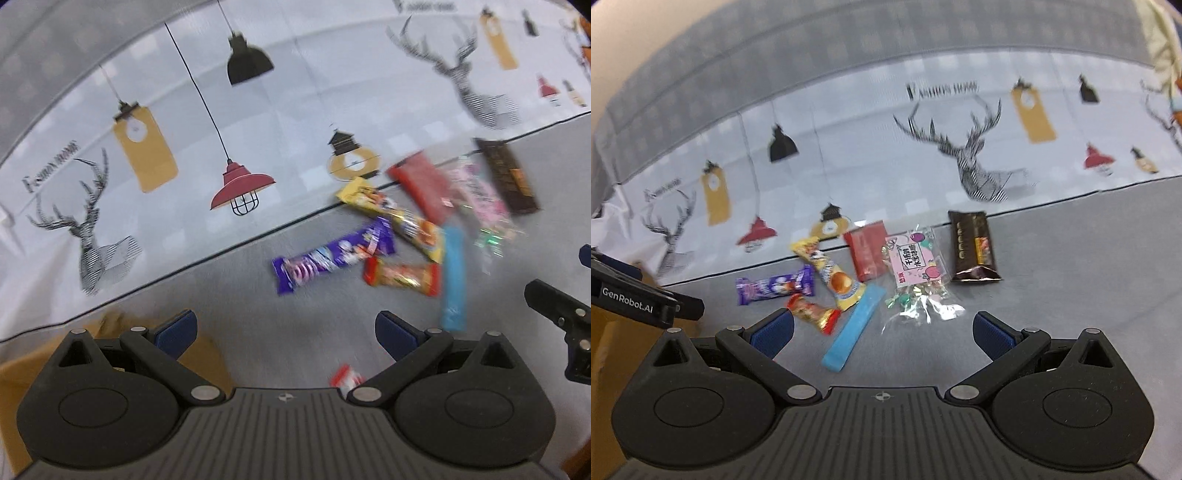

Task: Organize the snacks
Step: 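Grasp the purple candy bar with left while right grasps the clear candy bag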

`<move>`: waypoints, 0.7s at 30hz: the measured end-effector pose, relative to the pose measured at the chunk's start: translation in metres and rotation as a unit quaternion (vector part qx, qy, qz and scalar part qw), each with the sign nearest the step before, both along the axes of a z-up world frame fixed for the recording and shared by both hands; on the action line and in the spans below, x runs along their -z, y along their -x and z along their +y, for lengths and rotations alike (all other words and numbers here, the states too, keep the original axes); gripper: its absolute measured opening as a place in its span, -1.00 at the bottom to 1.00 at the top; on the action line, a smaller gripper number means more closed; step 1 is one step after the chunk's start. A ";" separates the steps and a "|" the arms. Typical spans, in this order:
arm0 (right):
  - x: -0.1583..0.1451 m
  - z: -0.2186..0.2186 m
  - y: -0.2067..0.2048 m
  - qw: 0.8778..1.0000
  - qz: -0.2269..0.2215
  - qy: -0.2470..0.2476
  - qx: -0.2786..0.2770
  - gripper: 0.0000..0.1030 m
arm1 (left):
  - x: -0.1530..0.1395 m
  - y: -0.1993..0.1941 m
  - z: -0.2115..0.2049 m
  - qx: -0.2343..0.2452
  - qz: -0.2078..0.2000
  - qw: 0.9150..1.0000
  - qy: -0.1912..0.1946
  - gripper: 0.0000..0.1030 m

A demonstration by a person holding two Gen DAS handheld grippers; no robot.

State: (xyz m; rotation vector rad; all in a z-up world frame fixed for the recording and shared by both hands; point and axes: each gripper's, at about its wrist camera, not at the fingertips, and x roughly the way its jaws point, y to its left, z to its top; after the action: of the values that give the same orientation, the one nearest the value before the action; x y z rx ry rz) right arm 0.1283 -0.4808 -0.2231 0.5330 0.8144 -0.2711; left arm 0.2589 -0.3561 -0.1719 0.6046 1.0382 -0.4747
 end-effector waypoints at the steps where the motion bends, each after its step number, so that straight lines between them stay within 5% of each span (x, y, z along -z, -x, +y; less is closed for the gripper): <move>1: 0.011 -0.002 -0.013 1.000 0.010 -0.001 -0.003 0.99 | 0.009 -0.010 -0.005 0.000 0.003 1.000 -0.006 0.99; 7: 0.063 -0.015 -0.069 0.999 0.039 -0.002 -0.007 0.99 | 0.050 -0.044 -0.030 0.017 0.000 0.998 -0.059 0.99; 12: 0.095 -0.033 -0.105 0.999 0.052 0.011 -0.012 1.00 | 0.082 -0.062 -0.042 0.038 0.036 0.995 -0.082 1.00; 21: 0.108 -0.015 -0.103 0.991 0.039 0.111 -0.064 1.00 | 0.085 -0.077 -0.036 0.027 0.054 0.996 -0.058 1.00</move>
State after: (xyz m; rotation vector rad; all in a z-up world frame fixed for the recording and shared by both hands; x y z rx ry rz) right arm 0.2309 -0.4958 -0.3310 0.2617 0.8791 -0.2616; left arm 0.3359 -0.3924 -0.2565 0.7181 1.1599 -0.5017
